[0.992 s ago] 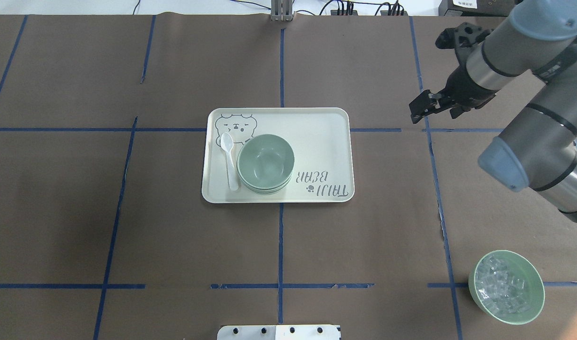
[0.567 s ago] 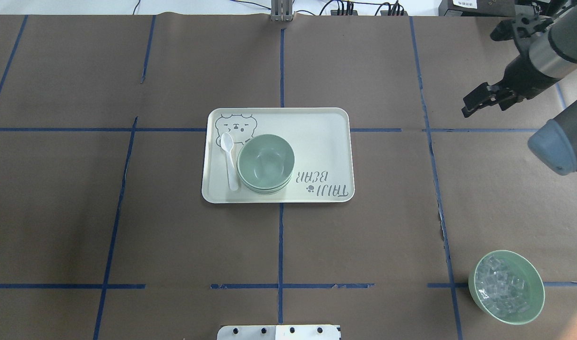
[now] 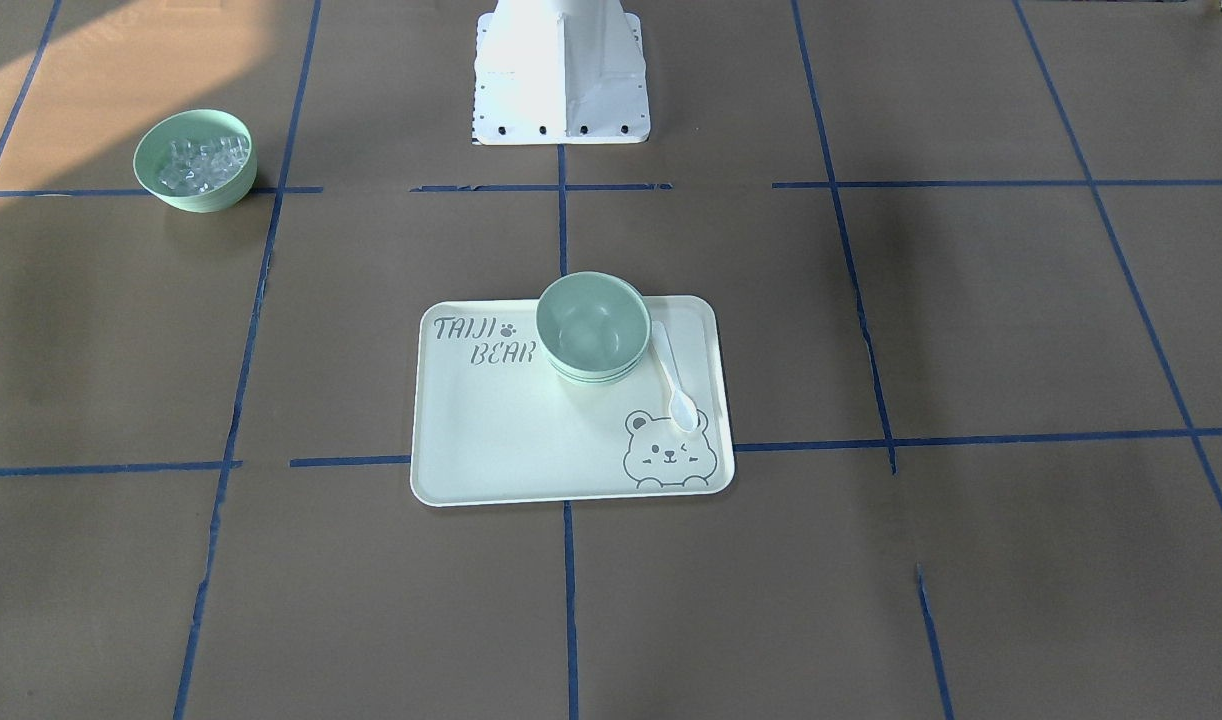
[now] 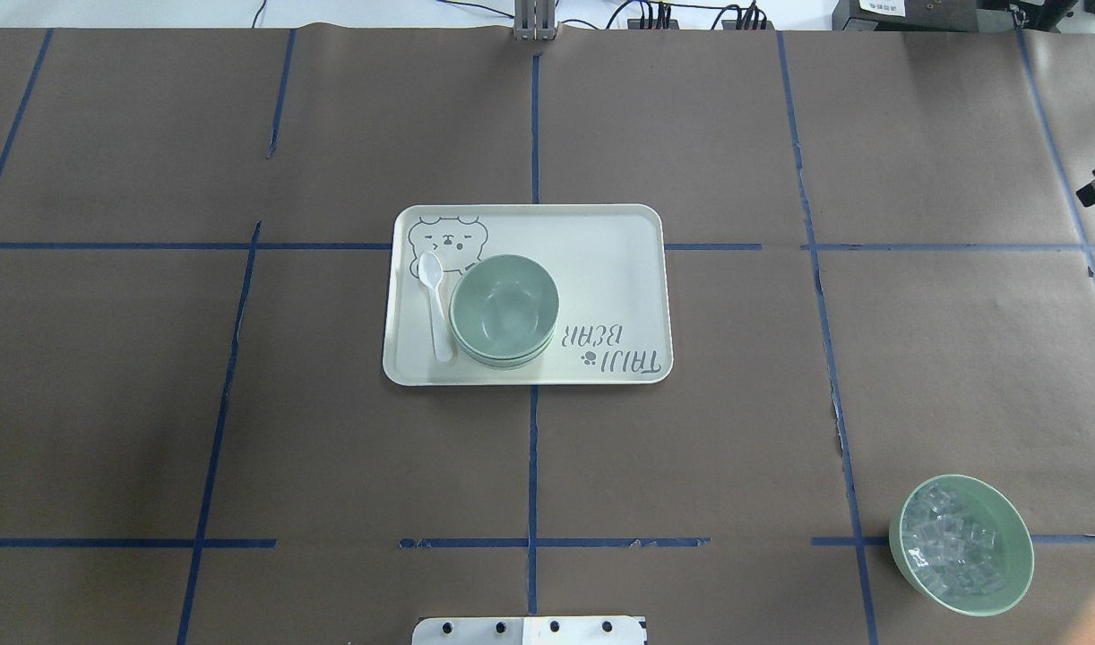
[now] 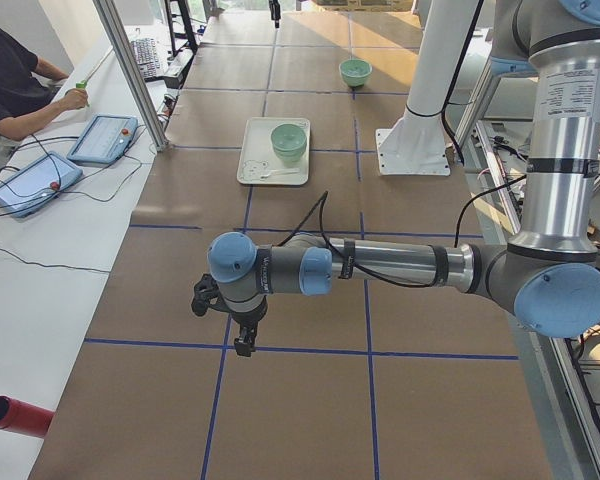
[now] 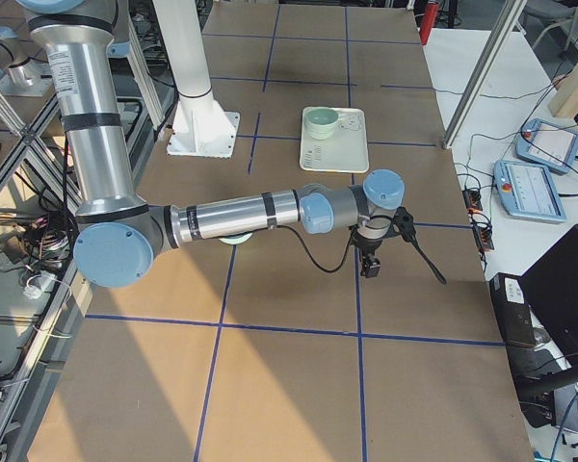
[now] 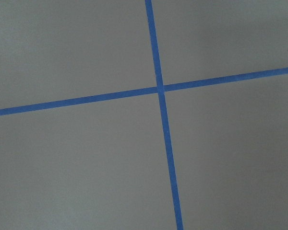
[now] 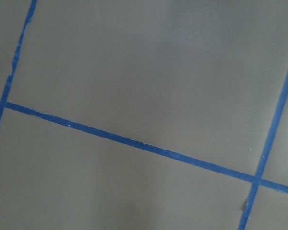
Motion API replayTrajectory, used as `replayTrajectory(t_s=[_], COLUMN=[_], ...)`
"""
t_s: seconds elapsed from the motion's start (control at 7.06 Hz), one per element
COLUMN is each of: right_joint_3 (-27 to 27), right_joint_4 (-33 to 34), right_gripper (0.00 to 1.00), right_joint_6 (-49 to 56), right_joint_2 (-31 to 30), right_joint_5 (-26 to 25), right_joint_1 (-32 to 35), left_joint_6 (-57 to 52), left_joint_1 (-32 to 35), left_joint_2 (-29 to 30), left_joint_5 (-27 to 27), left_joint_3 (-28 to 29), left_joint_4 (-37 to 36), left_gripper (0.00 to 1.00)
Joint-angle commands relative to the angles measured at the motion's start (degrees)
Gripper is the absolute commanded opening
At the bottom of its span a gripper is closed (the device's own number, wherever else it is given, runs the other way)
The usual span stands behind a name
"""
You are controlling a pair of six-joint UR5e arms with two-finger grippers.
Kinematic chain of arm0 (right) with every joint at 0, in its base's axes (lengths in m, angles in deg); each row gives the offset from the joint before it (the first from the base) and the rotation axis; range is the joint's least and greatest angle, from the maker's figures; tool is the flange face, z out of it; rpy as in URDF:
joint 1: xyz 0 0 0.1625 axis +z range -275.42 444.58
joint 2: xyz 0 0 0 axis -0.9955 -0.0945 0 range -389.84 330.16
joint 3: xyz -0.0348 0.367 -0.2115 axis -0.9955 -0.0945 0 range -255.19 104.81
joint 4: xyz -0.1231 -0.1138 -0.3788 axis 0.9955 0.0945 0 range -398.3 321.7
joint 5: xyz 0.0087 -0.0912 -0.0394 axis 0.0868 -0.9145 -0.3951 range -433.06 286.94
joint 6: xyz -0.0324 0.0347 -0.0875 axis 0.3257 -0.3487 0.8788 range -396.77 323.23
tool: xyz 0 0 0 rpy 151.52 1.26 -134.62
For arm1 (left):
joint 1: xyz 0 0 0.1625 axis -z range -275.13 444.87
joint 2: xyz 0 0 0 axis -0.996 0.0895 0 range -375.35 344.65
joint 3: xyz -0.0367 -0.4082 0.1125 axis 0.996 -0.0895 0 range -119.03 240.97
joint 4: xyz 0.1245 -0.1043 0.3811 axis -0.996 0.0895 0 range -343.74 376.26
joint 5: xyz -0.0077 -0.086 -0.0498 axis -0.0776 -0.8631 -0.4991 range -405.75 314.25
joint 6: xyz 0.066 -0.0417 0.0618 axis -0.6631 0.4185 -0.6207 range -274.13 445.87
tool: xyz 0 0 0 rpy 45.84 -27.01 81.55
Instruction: Stack green bowls together
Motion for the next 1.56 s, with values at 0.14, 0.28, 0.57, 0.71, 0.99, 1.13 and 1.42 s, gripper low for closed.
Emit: replayTrajectory(t_s=[0.14,0.28,0.57,0.71,0.99,1.13,1.42], right_joint_3=[-4.75,-4.23,-3.97,-3.44,2.25,2.8,2.19], right_joint_4=[0.01,0.1,3.5,4.57,4.49,4.14,3.27], right_gripper=[1.0,1.0,1.0,1.0,1.0,1.0,1.0], right_joint_6=[8.68,8.7,7.82,7.82,2.06,1.67,2.1], right_joint_2=[-3.29,-5.31,-6.56,-7.08,-11.02,-11.3,-11.22], right_joint_5=[0.33,0.59,4.71,4.72,4.2,3.85,3.84], right_joint_1=[7.9,9.48,12.64,14.14,14.16,14.16,14.07], left_joint_6=[0.0,0.0,0.0,0.0,0.09,0.09,0.09], left_joint_1=[0.05,0.05,0.05,0.05,0.05,0.05,0.14], left_joint_2=[0.01,0.01,0.01,0.01,0.01,0.1,0.1], left_joint_5=[0.01,0.01,0.1,0.1,0.1,0.19,0.19], left_joint_3=[-0.37,-0.28,-0.11,-0.11,-0.1,-0.11,-0.19], left_joint_4=[-0.39,-0.39,-0.39,-0.39,-0.39,-0.39,-0.39], left_gripper=[1.0,1.0,1.0,1.0,1.0,1.0,1.0])
